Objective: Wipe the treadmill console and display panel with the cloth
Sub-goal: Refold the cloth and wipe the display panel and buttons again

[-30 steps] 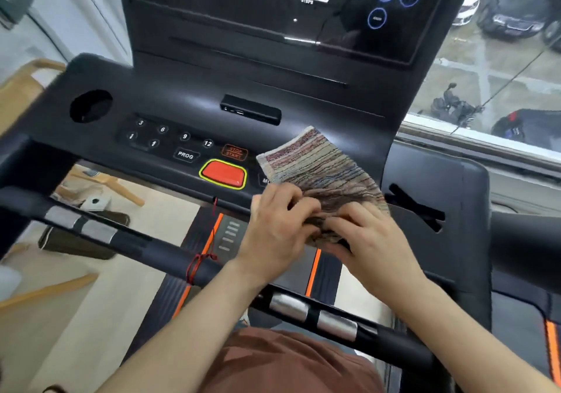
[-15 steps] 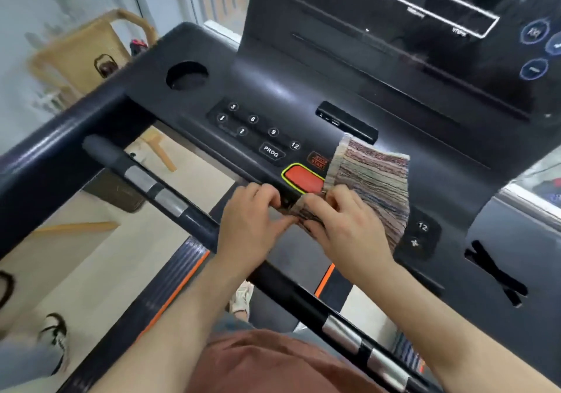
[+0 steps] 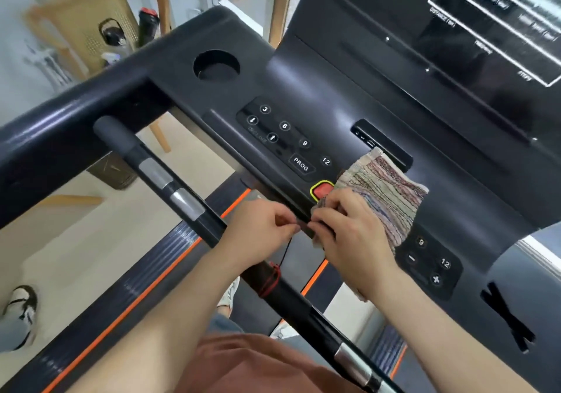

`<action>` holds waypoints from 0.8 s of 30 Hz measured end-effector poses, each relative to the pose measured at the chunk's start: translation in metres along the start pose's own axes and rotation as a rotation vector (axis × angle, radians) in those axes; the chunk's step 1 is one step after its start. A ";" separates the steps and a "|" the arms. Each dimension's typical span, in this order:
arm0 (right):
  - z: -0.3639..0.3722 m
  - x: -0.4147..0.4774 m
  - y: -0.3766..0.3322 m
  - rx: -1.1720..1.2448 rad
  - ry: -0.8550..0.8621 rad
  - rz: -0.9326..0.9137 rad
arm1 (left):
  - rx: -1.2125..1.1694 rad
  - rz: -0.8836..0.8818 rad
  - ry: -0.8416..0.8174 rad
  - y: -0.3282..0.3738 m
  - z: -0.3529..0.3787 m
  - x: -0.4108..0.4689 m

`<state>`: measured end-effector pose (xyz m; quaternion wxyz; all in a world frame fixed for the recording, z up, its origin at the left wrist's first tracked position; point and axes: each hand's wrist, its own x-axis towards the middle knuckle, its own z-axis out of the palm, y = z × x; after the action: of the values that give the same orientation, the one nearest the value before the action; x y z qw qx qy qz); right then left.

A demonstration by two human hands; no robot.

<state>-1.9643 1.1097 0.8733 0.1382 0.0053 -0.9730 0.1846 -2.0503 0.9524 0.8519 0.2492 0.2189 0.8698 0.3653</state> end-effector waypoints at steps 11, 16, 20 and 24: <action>0.026 0.068 -0.017 0.032 -0.058 -0.131 | -0.082 -0.066 -0.107 -0.016 -0.049 0.020; 0.014 0.050 -0.007 -0.064 -0.129 -0.194 | -0.316 -0.113 0.061 -0.036 -0.078 0.022; 0.035 0.100 -0.024 -0.009 -0.106 -0.254 | -0.338 -0.150 0.267 -0.043 -0.085 0.032; 0.064 0.142 -0.048 -0.015 -0.069 -0.203 | -0.394 -0.148 0.421 -0.053 -0.101 0.047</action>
<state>-2.1149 1.0472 0.8715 0.1224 0.1093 -0.9730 0.1622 -2.1575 0.8919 0.8615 0.1269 0.0215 0.8283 0.5454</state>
